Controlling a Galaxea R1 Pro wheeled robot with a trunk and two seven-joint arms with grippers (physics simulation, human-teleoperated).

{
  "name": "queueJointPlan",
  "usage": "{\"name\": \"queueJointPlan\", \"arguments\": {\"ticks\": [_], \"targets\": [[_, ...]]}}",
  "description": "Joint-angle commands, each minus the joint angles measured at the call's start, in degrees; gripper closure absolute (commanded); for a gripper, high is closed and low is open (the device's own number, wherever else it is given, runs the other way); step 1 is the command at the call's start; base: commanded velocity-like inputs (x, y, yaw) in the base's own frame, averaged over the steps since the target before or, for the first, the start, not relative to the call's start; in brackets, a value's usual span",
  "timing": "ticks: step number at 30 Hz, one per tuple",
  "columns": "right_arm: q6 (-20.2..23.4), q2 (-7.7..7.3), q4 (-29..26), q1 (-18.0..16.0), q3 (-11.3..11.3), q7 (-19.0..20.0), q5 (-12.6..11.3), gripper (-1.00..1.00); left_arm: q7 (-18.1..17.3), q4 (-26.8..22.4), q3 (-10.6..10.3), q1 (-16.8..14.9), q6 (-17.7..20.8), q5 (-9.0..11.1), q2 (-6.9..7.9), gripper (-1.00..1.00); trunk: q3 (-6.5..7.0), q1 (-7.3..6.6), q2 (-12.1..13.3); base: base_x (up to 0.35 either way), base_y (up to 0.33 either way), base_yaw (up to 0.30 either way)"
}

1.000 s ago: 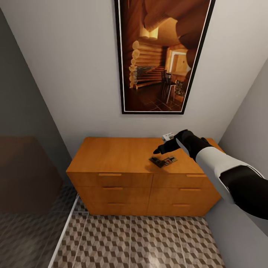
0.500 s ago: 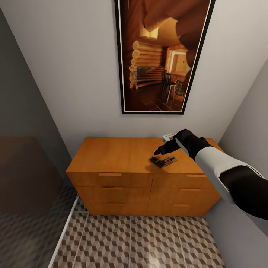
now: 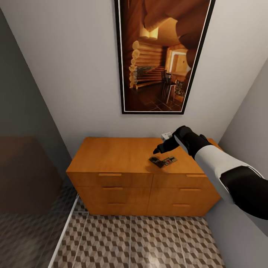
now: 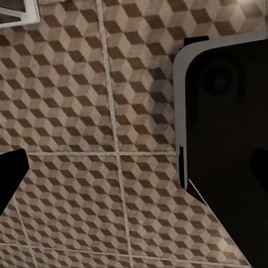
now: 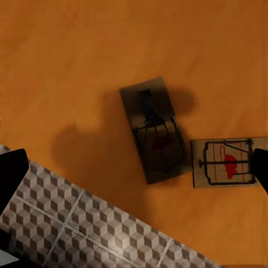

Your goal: Take the four mousetraps from the cabinet in the bathroom and place them on the bathroom floor. Make sure all four end up on the same floor surface, and ensure that at least two of them are either under or directly next to the same bathroom sink.

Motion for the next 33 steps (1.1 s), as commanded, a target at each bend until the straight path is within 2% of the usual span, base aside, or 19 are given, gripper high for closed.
{"name": "queueJointPlan", "arguments": {"ticks": [1,19,33], "targets": [[1.1,-0.07,-0.6,-0.1,0.4,0.1,0.0,-1.0,0.0,0.2,-0.5,-0.1,-0.3,0.4,-0.05,-1.0,-0.11,0.03,-0.1,0.0,0.0,0.0],[4.8,0.08,-1.9,-0.1,0.4,0.3,4.1,-1.0,0.0,0.2,-0.5,-0.1,-0.3,0.4,-0.07,-1.0,-0.11,0.03,-0.1,0.0,0.0,0.0],[8.6,0.19,-2.0,-0.1,0.4,0.4,4.4,-1.0,0.0,0.2,-0.5,-0.1,-0.3,0.4,-0.13,-1.0,-0.11,0.03,-0.1,0.0,0.0,0.0]]}}
